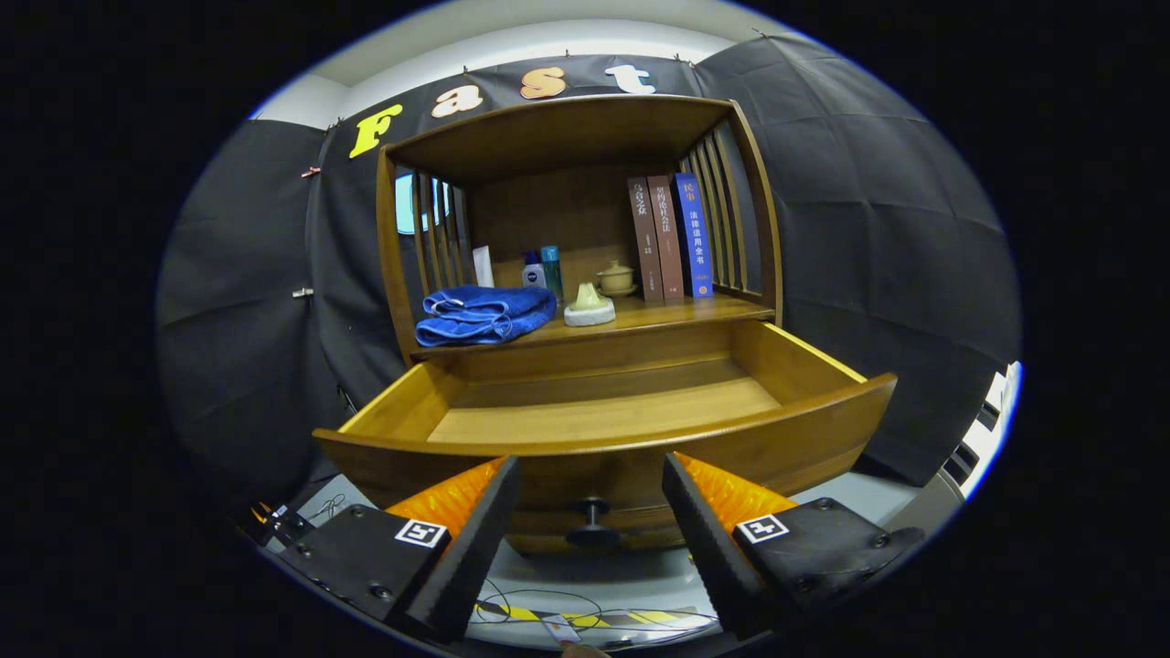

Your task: Pull open the drawer, take out the items inside it, and place them on the countertop above the cabinet.

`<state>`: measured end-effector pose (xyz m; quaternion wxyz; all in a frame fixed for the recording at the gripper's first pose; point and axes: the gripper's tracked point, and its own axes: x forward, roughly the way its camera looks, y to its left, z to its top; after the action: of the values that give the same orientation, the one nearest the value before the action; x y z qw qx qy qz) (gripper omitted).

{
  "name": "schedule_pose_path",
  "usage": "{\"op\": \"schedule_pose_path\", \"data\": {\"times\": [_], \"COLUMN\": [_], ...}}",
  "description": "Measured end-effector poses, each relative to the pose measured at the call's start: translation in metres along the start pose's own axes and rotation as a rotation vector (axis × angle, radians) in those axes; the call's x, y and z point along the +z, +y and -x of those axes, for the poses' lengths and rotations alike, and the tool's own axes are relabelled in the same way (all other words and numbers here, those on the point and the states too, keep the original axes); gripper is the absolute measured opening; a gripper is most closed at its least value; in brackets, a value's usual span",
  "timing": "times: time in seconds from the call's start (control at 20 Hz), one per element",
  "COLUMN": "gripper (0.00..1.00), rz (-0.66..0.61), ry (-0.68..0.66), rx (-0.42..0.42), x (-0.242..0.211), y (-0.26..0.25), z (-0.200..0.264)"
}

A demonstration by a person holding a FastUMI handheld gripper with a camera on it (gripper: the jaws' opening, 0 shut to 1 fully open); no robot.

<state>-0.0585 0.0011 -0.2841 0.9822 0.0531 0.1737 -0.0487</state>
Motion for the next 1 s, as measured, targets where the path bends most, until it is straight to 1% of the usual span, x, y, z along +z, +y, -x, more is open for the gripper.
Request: {"op": "schedule_pose_path", "data": {"times": [0.2, 0.35, 0.5, 0.55, 0.65, 0.85, 1.0], "gripper": [0.99, 1.0, 1.0, 1.0, 0.97, 0.98, 0.97], "rz": [0.017, 0.027, 0.037, 0.035, 0.024, 0.035, 0.038], "ry": [0.014, 0.022, 0.016, 0.02, 0.015, 0.01, 0.011], "rx": [0.005, 0.004, 0.0, -0.013, -0.016, -0.021, -0.018], "x": [-0.025, -0.036, -0.036, -0.036, -0.034, -0.028, -0.021], "y": [0.001, 0.002, 0.002, -0.001, 0.0, -0.002, 0.001], "z": [-0.013, -0.023, -0.03, -0.034, -0.032, -0.037, -0.052]}}
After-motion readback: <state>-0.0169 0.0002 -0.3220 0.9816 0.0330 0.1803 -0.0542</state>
